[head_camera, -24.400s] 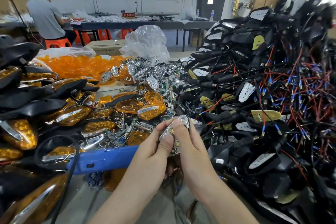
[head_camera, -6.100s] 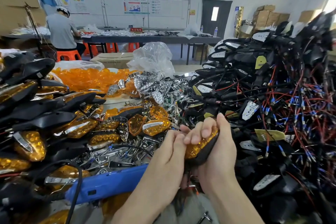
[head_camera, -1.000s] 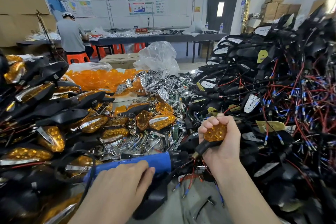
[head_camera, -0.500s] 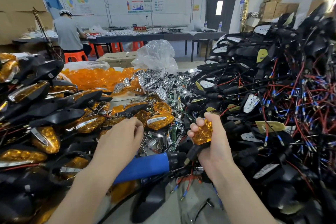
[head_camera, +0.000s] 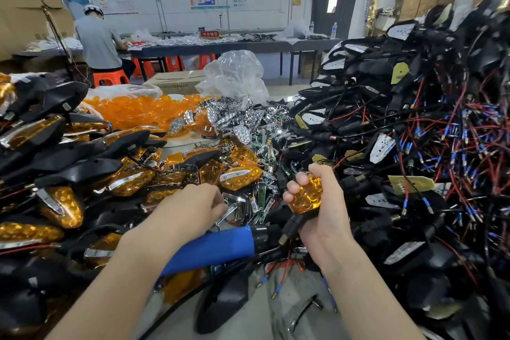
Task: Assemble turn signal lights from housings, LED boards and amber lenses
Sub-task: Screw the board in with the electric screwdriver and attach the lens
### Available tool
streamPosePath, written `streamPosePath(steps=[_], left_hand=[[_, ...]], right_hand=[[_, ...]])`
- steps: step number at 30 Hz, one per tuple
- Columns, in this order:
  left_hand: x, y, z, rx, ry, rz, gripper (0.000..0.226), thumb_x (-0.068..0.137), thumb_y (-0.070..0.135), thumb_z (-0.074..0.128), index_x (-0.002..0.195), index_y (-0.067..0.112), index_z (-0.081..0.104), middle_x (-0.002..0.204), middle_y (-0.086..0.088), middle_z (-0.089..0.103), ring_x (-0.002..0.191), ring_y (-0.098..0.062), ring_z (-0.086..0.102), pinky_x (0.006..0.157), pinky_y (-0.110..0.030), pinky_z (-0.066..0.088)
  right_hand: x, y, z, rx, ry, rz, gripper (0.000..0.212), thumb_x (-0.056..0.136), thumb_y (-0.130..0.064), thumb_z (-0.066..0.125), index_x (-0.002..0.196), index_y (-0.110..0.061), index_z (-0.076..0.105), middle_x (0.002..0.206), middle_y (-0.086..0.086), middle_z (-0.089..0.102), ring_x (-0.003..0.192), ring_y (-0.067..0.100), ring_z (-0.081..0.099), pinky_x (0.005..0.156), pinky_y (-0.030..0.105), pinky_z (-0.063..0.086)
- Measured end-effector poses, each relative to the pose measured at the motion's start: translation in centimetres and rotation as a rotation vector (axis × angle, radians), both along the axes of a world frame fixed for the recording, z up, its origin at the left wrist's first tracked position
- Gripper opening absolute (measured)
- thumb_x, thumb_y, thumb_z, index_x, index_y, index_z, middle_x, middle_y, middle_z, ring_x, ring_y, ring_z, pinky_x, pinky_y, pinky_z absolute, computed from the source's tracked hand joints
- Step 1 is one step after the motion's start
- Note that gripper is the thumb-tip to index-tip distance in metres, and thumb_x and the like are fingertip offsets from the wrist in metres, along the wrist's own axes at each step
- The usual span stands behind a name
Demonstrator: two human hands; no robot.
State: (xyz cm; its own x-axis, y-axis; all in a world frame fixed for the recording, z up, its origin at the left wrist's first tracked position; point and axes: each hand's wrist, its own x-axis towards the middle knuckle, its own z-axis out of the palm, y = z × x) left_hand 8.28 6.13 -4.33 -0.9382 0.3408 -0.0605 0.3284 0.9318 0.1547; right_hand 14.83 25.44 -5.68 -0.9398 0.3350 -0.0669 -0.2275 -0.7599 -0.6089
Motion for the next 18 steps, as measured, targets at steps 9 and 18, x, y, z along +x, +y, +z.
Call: streamPosePath(steps=[9,18], left_hand=[[0.1,0.8,-0.4,-0.076,-0.067,0.007,0.017,0.098,0.029,0.056,0.111,0.024,0.065,0.101,0.006,0.066,0.093,-0.016,0.063,0.086,-0.039,0.056],[2.6,0.8,0.0,0.557,0.130,-0.016,0.013,0.094,0.029,0.060,0.093,0.037,0.050,0.084,0.015,0.062,0.057,0.001,0.055,0.051,-0.014,0.046]], right_hand=[[0.2,0.0,0.1,0.000,0.004,0.008,0.015,0.096,-0.017,0.058,0.083,-0.017,0.051,0.063,-0.001,0.051,0.051,0.014,0.050,0.046,0.027,0.046],[0.1,0.1,-0.4,0.067,0.022,0.027,0.012,0.093,-0.018,0.062,0.085,-0.017,0.053,0.065,-0.001,0.053,0.052,0.015,0.051,0.047,0.029,0.047]])
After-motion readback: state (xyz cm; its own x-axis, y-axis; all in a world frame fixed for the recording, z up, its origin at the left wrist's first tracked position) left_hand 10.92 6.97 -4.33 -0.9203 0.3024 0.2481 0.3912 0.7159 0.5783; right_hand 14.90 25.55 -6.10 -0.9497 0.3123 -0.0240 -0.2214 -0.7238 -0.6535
